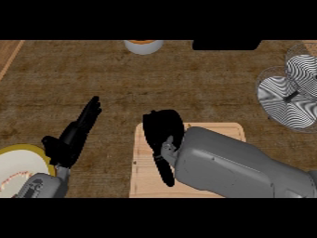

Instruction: Pick the eggplant from the cutting board and place it in the tiered basket

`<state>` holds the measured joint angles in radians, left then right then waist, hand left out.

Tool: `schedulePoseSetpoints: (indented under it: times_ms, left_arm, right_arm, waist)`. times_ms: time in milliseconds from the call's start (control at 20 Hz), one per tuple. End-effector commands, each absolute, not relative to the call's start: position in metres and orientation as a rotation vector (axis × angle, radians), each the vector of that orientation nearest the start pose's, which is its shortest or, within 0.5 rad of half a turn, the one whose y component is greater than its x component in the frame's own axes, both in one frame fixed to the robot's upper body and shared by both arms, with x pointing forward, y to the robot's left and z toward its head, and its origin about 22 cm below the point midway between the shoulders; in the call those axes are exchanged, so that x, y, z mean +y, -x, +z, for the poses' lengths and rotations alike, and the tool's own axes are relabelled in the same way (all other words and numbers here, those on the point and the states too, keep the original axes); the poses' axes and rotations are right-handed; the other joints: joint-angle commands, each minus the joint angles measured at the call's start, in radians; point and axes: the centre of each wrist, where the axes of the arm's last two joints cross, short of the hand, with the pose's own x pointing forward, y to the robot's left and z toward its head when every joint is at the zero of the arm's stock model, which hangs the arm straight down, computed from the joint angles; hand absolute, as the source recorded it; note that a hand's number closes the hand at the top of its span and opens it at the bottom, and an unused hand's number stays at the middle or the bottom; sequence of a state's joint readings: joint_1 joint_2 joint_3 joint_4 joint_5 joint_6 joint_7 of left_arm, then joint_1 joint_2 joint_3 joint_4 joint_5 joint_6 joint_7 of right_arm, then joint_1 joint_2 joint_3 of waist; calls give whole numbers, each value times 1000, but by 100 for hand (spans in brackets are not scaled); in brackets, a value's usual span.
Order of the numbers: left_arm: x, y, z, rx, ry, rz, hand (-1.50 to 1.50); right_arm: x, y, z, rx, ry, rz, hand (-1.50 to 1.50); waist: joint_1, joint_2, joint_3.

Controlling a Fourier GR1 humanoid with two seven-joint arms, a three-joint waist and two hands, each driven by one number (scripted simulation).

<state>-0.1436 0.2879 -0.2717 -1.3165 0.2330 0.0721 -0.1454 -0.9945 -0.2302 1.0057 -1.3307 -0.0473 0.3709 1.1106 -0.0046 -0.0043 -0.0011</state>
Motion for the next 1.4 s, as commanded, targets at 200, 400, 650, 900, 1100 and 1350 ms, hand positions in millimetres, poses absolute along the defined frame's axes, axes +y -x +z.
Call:
schedulePoseSetpoints:
  times_ms: [200,400,650,900,1100,1350]
  left_arm:
    - [226,-266,-26,-1512,98,-206,0]
    - [230,-254,-25,-1523,76,-230,0]
    - [238,-253,-27,-1527,93,-229,0]
    - [240,-266,-32,-1525,73,-211,0]
    - [248,-258,-40,-1530,57,-202,0]
    - [225,-275,-22,-1525,72,-234,0]
  right_arm:
    - [0,-277,86,-579,638,1636,-150]
    - [-30,-274,70,-538,669,1627,-150]
    - [-44,-278,51,-512,697,1598,-150]
    - [-49,-270,32,-504,670,1582,-150]
    - [-45,-262,33,-511,651,1593,-150]
    - [-65,-270,20,-502,649,1603,-150]
  waist:
    - [3,3,1]
    - [-1,-1,1]
    - [2,1,1]
    - [1,4,1]
    - [3,3,1]
    - [2,3,1]
